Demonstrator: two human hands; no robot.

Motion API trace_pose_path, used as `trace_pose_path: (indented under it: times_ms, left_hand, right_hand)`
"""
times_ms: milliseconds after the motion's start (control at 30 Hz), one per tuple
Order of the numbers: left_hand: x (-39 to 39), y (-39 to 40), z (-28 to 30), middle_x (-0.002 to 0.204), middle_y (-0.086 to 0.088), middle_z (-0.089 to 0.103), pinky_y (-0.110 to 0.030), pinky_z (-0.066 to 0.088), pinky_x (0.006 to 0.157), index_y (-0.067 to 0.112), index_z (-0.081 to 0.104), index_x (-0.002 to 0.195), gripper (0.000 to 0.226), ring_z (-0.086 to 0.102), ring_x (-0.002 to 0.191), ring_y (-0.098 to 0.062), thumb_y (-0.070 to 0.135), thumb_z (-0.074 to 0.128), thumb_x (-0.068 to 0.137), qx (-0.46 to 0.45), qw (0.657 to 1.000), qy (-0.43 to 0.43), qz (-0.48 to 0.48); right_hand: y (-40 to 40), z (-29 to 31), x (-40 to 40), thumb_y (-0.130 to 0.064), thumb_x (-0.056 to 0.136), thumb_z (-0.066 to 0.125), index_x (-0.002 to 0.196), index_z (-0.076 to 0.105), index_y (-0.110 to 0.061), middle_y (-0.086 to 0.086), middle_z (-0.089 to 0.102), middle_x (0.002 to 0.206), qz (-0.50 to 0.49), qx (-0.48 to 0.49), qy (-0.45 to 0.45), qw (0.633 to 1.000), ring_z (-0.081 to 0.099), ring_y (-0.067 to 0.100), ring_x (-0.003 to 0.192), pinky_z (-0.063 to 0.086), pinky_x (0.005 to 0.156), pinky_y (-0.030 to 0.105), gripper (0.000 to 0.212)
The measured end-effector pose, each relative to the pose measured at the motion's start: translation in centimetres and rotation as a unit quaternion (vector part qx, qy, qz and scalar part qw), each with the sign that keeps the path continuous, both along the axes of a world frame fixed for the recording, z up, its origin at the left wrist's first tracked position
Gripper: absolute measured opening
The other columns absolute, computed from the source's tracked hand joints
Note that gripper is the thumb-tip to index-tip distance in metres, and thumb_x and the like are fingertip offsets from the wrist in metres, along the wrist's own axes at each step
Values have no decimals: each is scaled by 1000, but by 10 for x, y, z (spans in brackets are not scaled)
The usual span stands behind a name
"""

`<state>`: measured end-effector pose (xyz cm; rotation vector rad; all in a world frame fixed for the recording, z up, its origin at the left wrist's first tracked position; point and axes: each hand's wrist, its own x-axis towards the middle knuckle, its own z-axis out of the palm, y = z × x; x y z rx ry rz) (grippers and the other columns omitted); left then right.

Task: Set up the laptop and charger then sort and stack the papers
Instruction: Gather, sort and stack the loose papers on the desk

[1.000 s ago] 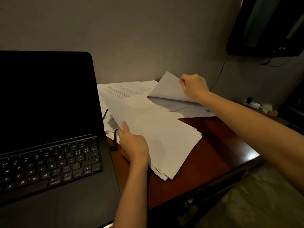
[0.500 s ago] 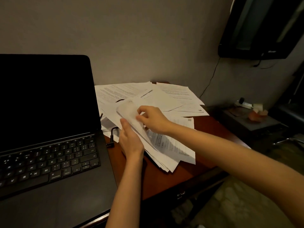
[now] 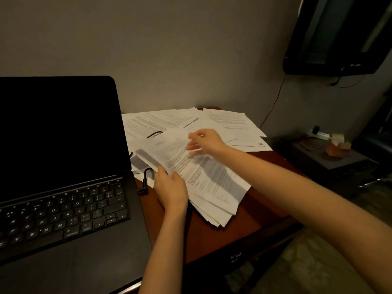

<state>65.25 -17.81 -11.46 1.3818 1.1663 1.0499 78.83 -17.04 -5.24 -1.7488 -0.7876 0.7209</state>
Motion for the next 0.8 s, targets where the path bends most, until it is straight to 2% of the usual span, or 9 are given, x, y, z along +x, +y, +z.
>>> trace_pose_path:
  times_ms: [33, 100, 167, 233, 333, 433, 500, 633, 800]
  left_hand:
    - [2, 1, -1, 122, -7, 58, -27, 43, 79, 11, 50, 130, 38, 58, 105, -24, -1, 40, 95, -1, 1000, -7, 8]
    - [4, 0, 3, 123, 1, 52, -22, 42, 78, 21, 33, 145, 58, 53, 101, -15, -8, 35, 94, -9, 999, -32, 27]
    - [6, 1, 5, 125, 9, 42, -14, 40, 66, 35, 9, 151, 80, 49, 95, -7, -13, 34, 92, -12, 998, -51, 39]
    - [8, 3, 3, 129, 14, 35, -9, 35, 61, 44, -4, 149, 92, 49, 86, 2, -17, 33, 91, -10, 997, -61, 36]
    - [7, 5, 1, 139, 12, 39, -7, 36, 61, 43, 9, 150, 86, 48, 79, 9, -16, 32, 91, -24, 997, -60, 34]
    - [7, 5, 3, 140, 4, 44, -16, 40, 78, 28, 23, 150, 72, 48, 97, -2, -13, 33, 92, -33, 998, -41, 42]
    - [7, 4, 6, 139, 4, 44, -20, 40, 81, 24, 26, 149, 68, 45, 103, -5, -12, 33, 92, -39, 998, -36, 45]
    - [7, 4, 7, 136, 5, 44, -26, 46, 83, 22, 28, 147, 66, 48, 104, -9, -13, 34, 91, -44, 997, -43, 44]
    - [6, 2, 9, 140, 3, 44, -24, 43, 77, 20, 31, 146, 64, 49, 102, -10, -13, 34, 91, -34, 998, -31, 40]
  right_hand:
    - [0, -4, 20, -12, 94, 56, 109, 60, -4, 17, 65, 111, -42, -33, -95, 994, 66, 24, 91, 58, 77, 33, 17]
    - [-3, -13, 59, -4, 90, 58, 116, 58, -9, 12, 59, 121, -84, -119, -242, 959, 59, 23, 104, 50, 83, 28, 26]
    - [-7, -24, 90, -6, 89, 58, 126, 52, -8, 11, 52, 127, -72, -200, -313, 926, 52, 26, 113, 43, 83, 28, 37]
    - [-5, -33, 108, -15, 88, 60, 133, 47, -10, 10, 48, 134, -18, -246, -395, 885, 48, 27, 120, 42, 90, 31, 47]
    - [2, -35, 121, -19, 88, 58, 139, 44, -20, 3, 39, 146, 109, -233, -473, 843, 37, 23, 132, 31, 106, 34, 53]
    - [7, -25, 130, -21, 80, 67, 138, 43, -30, -1, 44, 141, 165, -229, -455, 845, 42, 20, 126, 35, 101, 35, 64]
    - [9, -21, 133, -25, 78, 69, 136, 43, -33, 0, 51, 131, 192, -250, -464, 828, 48, 18, 114, 41, 94, 33, 64]
    - [8, -24, 131, -29, 86, 61, 123, 56, -30, -1, 63, 109, 182, -217, -579, 765, 49, 13, 91, 45, 80, 30, 38]
    - [-1, -28, 129, -33, 94, 45, 114, 66, -25, -2, 68, 104, 140, -224, -670, 694, 59, 19, 91, 46, 78, 30, 29]
